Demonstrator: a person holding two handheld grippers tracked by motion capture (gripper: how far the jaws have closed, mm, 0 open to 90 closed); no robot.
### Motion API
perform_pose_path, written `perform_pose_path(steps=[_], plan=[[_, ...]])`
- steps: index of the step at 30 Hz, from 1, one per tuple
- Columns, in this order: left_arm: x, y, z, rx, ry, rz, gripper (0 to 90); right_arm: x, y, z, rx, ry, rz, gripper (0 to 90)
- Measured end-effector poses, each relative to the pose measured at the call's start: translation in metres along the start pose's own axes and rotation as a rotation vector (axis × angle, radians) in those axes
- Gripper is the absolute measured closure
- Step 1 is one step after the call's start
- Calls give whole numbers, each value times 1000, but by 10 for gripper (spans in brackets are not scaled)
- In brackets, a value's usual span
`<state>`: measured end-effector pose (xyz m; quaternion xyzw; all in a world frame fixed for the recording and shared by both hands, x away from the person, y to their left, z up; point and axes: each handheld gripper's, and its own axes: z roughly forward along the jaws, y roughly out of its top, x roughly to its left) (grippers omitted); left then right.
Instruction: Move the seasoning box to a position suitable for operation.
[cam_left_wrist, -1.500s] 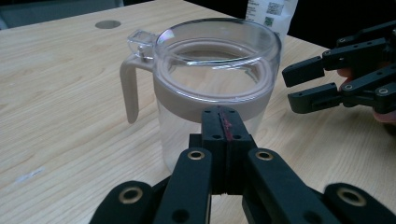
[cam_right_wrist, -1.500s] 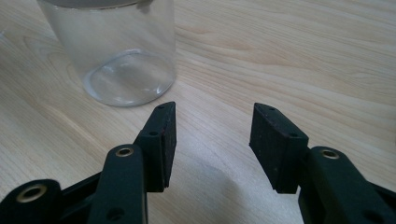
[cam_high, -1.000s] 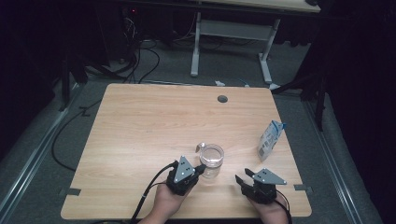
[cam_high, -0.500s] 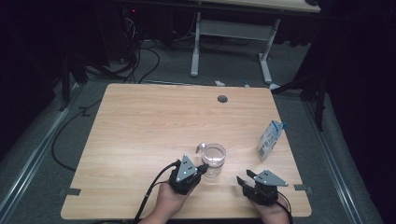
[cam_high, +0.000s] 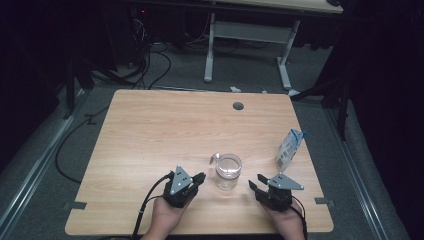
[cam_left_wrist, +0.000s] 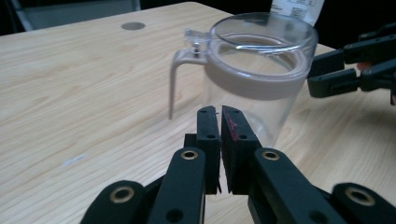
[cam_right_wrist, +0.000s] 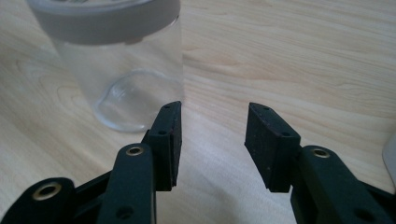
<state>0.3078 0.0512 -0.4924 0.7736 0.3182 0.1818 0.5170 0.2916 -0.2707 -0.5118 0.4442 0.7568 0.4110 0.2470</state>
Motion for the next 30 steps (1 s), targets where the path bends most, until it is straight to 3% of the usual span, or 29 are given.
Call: perform_pose_path(steps=[5,7,8,10,19,22,30], plan=[[5,-1,-3,-3,11,-24,862,-6,7,4,-19,7,13,588],[9,1,-2,0,7,-43,858,-7,8,5,-25,4,14,589],[14,3,-1,-9,-2,-79,850,-6,9,5,-25,3,15,596],[17,6,2,-21,-5,-92,850,-5,11,6,-31,9,1,610],[21,29,16,-34,7,-60,860,0,12,7,-27,31,-22,600],[23,38,23,-11,-4,-65,877,0,12,7,-25,36,-18,603],[22,54,37,-14,1,-69,900,2,13,5,-20,42,-33,651]])
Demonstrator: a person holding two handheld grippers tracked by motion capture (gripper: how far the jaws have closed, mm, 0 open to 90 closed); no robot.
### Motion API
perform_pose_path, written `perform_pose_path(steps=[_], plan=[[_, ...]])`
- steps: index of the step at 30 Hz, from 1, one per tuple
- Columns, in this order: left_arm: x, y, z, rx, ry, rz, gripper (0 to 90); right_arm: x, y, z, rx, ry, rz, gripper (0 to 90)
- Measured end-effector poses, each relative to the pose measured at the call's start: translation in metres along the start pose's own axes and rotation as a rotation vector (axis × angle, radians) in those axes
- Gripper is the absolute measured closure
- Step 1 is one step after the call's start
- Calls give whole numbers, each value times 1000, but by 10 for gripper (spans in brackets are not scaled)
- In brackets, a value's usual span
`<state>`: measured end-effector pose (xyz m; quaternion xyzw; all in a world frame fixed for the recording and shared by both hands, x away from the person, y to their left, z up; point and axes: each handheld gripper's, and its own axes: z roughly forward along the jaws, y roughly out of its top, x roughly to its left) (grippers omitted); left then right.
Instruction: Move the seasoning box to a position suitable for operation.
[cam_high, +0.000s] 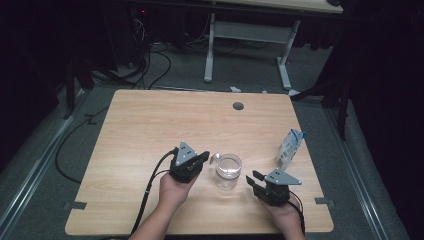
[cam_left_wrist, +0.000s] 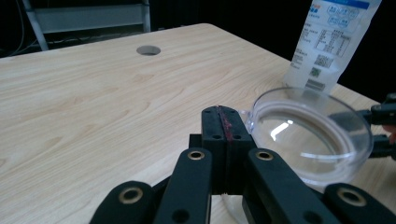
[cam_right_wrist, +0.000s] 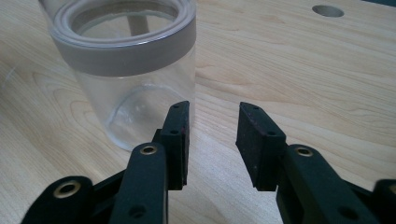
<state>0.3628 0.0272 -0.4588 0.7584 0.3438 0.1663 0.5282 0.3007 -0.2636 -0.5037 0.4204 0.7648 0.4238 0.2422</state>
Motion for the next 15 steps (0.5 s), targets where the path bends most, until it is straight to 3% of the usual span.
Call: perform_pose_path(steps=[8,15], plan=[[-7,10,13,5,4,21,900,2,3,0,-1,20,-7,702],[-9,10,22,10,14,33,900,3,7,-1,-5,31,-5,733]])
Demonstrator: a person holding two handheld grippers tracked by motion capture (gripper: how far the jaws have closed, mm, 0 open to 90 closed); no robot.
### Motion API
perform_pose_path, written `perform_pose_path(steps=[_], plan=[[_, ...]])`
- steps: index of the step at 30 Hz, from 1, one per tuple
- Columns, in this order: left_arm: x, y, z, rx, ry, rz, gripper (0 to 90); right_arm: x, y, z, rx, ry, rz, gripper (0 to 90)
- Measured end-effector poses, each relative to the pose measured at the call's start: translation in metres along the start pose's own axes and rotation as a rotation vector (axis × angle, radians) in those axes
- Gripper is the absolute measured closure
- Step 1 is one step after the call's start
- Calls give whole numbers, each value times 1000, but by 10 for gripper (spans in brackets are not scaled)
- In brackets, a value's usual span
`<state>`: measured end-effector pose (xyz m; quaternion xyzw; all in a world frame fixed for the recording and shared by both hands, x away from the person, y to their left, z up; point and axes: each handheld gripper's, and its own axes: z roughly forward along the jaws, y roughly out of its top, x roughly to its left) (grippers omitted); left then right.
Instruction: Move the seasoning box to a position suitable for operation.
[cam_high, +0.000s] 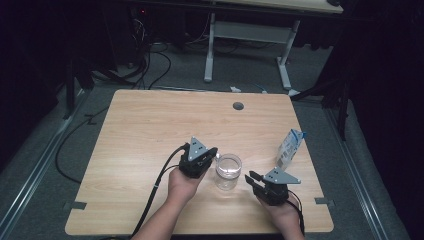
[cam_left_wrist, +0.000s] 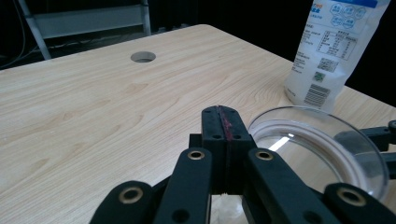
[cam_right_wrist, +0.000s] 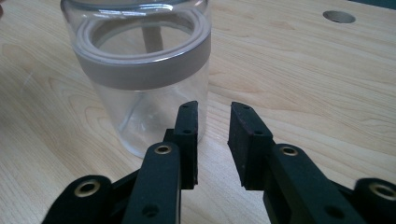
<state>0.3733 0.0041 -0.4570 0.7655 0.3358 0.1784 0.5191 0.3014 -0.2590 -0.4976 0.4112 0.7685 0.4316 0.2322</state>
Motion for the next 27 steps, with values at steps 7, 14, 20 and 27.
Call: perform_pose_path(steps=[7,14,20,27], plan=[[1,1,4,5,1,9,900,-9,12,9,16,-30,-14,745],[-3,0,5,6,8,25,900,-5,12,13,13,-26,-16,841],[-7,-1,6,3,20,44,900,2,8,10,25,-19,-35,894],[-4,-3,5,-6,31,37,900,4,7,11,33,-8,-39,891]])
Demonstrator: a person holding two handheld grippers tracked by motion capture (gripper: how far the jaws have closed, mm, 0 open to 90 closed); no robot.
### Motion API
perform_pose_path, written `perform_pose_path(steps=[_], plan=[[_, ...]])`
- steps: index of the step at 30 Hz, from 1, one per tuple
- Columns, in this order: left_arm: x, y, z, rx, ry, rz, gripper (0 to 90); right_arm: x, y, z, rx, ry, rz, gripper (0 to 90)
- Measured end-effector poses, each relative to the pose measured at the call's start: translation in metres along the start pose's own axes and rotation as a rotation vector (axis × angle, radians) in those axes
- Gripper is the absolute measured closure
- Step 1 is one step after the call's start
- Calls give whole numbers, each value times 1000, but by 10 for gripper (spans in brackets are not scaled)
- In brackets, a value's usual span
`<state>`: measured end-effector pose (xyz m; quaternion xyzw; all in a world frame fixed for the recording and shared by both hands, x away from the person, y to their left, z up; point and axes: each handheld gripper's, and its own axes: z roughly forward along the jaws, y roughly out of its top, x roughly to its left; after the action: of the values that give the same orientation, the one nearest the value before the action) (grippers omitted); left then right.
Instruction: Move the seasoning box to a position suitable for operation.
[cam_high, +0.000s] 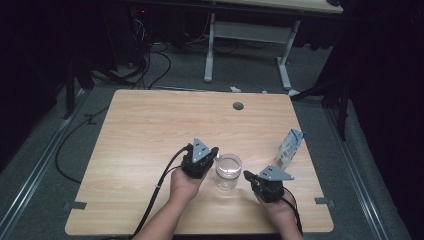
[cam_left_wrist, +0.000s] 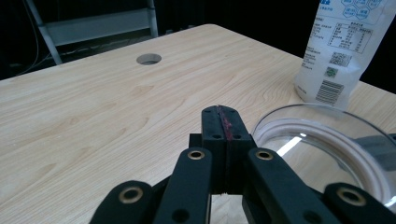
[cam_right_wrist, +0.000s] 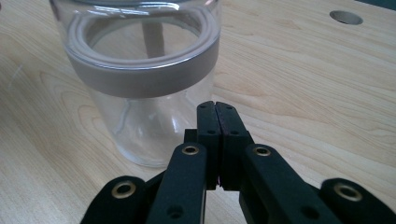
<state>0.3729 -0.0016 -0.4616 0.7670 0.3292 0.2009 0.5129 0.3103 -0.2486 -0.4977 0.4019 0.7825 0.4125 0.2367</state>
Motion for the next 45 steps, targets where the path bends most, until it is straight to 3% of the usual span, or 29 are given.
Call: perform_pose_path(steps=[33,45], plan=[[0,-2,0,-5,5,1,900,4,7,-10,-59,13,-24,900],[1,-2,1,-6,2,-9,900,10,14,-19,-112,28,-34,899]])
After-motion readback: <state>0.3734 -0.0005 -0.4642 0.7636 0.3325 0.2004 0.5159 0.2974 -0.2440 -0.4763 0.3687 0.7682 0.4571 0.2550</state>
